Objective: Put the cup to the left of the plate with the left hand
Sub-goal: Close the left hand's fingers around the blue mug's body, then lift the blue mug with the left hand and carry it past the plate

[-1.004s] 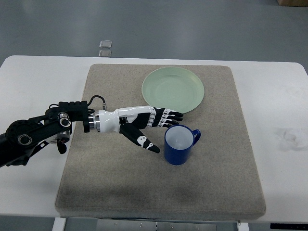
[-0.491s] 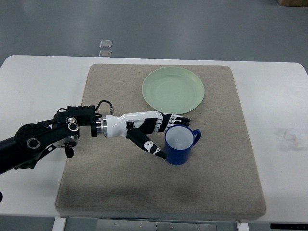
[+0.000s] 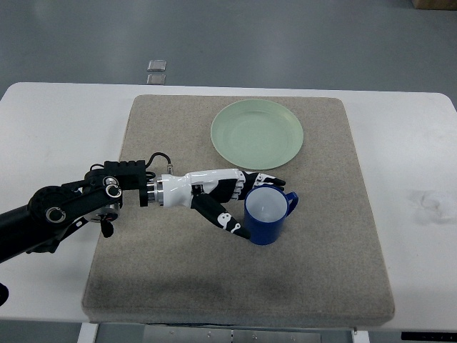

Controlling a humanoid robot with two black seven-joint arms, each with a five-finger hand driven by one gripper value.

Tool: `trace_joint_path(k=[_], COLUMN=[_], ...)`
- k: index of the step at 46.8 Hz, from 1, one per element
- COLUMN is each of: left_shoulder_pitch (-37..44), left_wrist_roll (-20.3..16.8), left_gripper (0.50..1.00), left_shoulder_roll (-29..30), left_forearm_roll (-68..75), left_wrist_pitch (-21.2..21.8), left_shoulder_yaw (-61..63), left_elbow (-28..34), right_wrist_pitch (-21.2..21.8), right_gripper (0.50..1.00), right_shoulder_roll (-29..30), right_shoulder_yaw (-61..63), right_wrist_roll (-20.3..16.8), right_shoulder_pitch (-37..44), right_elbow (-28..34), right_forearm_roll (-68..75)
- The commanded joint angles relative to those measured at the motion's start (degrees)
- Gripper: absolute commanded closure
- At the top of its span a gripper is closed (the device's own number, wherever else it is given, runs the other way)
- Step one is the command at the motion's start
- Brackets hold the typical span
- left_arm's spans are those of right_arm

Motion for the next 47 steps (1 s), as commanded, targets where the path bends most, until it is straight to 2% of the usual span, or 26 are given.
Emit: trace_joint_path(k=[1,20,24,26,32,41,47], left_shoulder_pitch=[-0.08,-0.08,-0.08,-0.08,-0.08,-0.17,-0.08], left_wrist_roll=[0.00,0.00,0.00,0.00,0.00,0.00,0.00], left_gripper=[0.508,0.546,0.568,0.606,0.636,0.750,0.750], left_shoulder_roll=[-0.26,-1.06,-1.14,-1.14,-1.14,-1.23,-2.02], left_forearm_roll=[0.00,0.00,0.00,0.09,0.09,0.18,0.09], left_wrist_pitch=[0.00,0.17,0.08,0.17,0.17,0.61,1.23], left_shoulder_yaw=[0.00,0.79,0.79,0.79,0.79,0.79,0.79], left_elbow=[0.09,0.88,0.88,0.96,0.97,1.05,2.19], right_wrist_pitch=[0.00,0.00,0.00,0.00,0.00,0.00,0.00], right_gripper=[0.568,0.568,0.568,0.568,0.568,0.568,0.568], right_shoulder_roll=[0.00,0.00,0.00,0.00,0.00,0.00,0.00], right_shoulder_yaw=[0.00,0.00,0.00,0.00,0.00,0.00,0.00], right_wrist_roll=[0.04,0.04,-0.05,0.04,-0.05,0.04,-0.05], right_shoulder_pitch=[0.00,0.00,0.00,0.00,0.00,0.00,0.00], right_elbow=[0.00,0.00,0.00,0.00,0.00,0.00,0.00], right_forearm_roll=[0.00,0.00,0.00,0.00,0.00,0.00,0.00])
